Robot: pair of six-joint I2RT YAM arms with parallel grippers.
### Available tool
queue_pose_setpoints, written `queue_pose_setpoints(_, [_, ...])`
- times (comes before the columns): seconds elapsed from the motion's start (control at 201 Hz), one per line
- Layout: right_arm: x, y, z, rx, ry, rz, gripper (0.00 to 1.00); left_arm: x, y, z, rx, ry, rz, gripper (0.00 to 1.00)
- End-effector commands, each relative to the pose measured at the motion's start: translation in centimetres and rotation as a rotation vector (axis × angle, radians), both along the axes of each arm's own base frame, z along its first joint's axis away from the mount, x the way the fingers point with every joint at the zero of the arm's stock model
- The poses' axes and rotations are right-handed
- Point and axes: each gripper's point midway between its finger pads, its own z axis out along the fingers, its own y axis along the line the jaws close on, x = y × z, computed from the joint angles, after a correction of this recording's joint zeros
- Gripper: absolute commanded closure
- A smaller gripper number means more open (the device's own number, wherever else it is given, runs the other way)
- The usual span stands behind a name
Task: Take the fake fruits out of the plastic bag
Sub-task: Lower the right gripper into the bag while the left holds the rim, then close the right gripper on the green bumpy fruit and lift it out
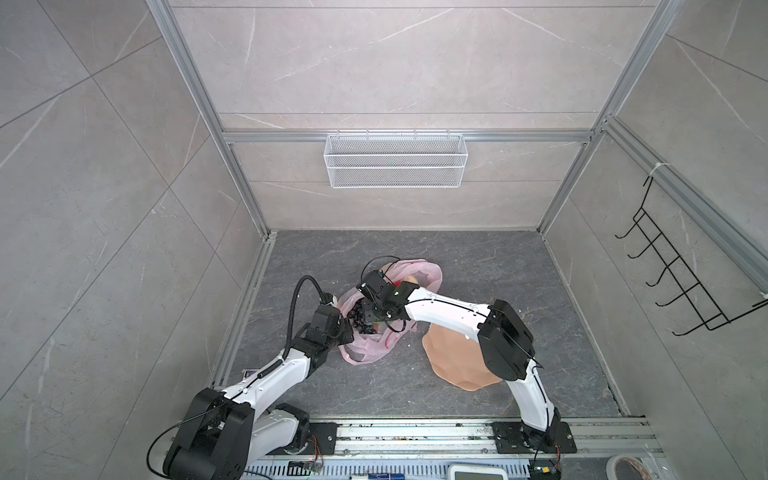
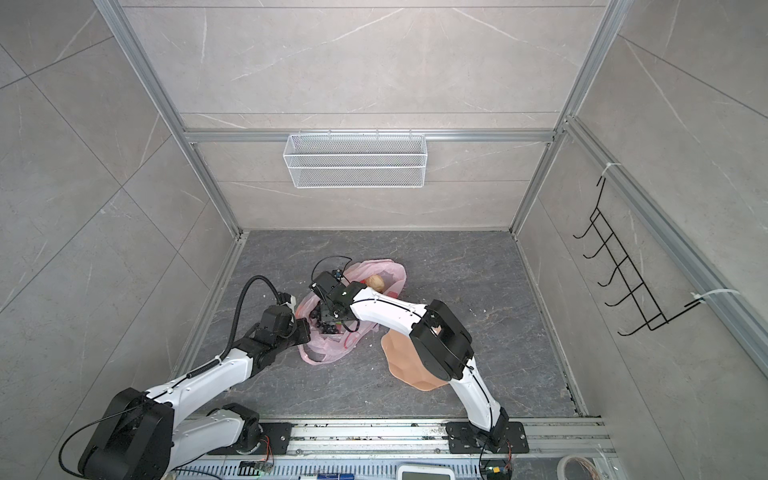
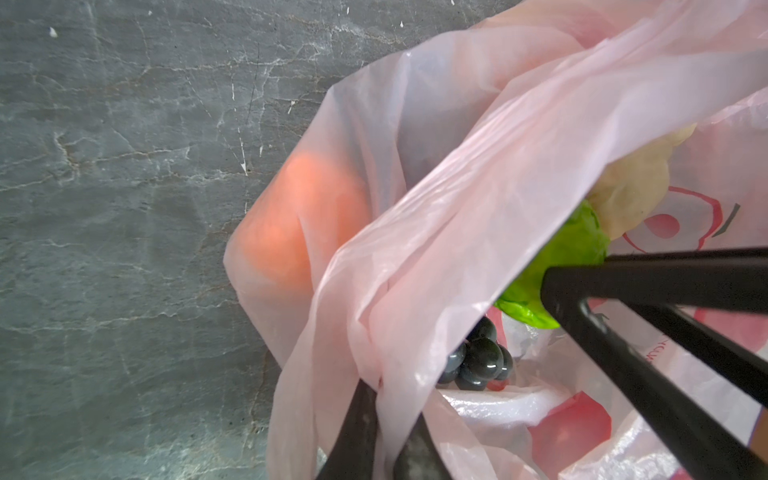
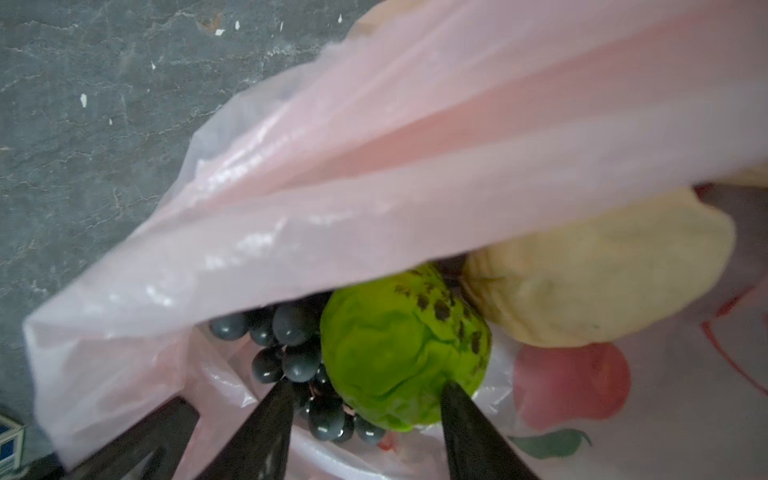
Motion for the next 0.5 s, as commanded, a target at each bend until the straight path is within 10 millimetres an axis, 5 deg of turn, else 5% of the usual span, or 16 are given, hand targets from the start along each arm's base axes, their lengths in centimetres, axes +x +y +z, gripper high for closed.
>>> queue_pose_setpoints(0.0, [0.3,-1.1,-1.4,-0.11,-0.011,0.015,0.39,0.4,-0.3,1.0,-0.009,-0.044,-0.019,0.9])
queue_pose_setpoints(0.498, [0.9,-0.7,-3.3,-0.155,0.01,0.011,0.27,0.3,-0.3,0.8,-0.006,-0.041,-0.019,0.9])
